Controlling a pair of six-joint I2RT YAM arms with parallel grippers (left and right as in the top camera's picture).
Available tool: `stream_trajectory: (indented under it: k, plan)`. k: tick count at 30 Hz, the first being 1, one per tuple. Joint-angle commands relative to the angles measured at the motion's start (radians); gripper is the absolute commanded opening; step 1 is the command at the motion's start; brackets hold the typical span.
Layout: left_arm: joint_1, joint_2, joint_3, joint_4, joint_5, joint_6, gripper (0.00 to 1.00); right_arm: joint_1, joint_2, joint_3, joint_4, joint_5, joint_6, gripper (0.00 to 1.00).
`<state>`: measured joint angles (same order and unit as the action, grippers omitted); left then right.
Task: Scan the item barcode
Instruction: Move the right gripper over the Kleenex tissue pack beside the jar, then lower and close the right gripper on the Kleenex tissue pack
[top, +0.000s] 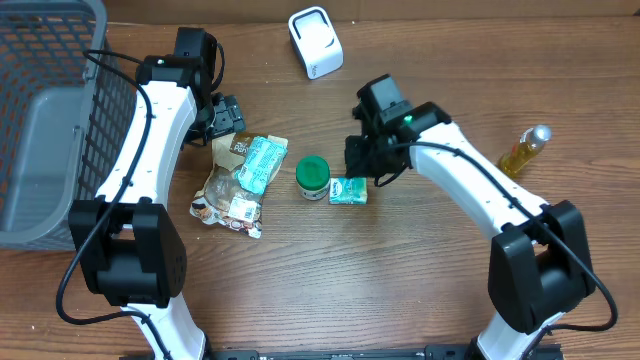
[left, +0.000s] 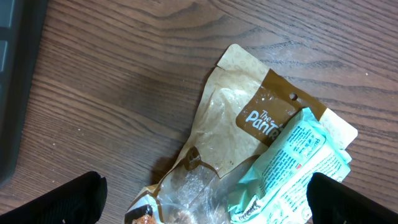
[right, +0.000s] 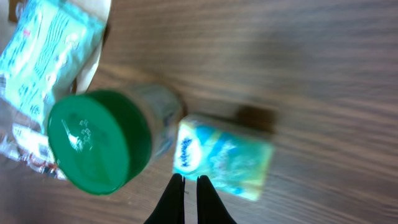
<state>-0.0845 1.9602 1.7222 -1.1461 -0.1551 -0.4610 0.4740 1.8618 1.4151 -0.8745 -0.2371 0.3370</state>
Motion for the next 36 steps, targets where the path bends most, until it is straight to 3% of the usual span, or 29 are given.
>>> stream_trajectory:
  k: [1,13,16,18,29,36]
  plan:
    - [0.001,0.003,0.012,-0.002,-0.012,0.012,1.00,0.045,-0.014,-0.032,0.043,-0.057,0.016,0.05]
    - [0.001,0.003,0.012,-0.002,-0.012,0.012,1.00,0.221,-0.014,-0.053,0.178,0.031,0.014,0.09]
    - [0.001,0.003,0.012,-0.002,-0.012,0.012,1.00,0.218,-0.014,-0.052,0.179,0.061,0.004,0.09]
    - [0.001,0.003,0.012,-0.002,-0.012,0.012,1.00,0.215,-0.015,-0.048,0.170,0.044,-0.023,0.04]
    - [0.001,0.003,0.012,-0.002,-0.012,0.012,1.00,0.154,-0.062,0.031,-0.048,0.085,-0.105,0.04]
    - [0.001,0.003,0.012,-0.002,-0.012,0.012,1.00,0.056,-0.053,-0.009,0.048,0.090,-0.101,0.04]
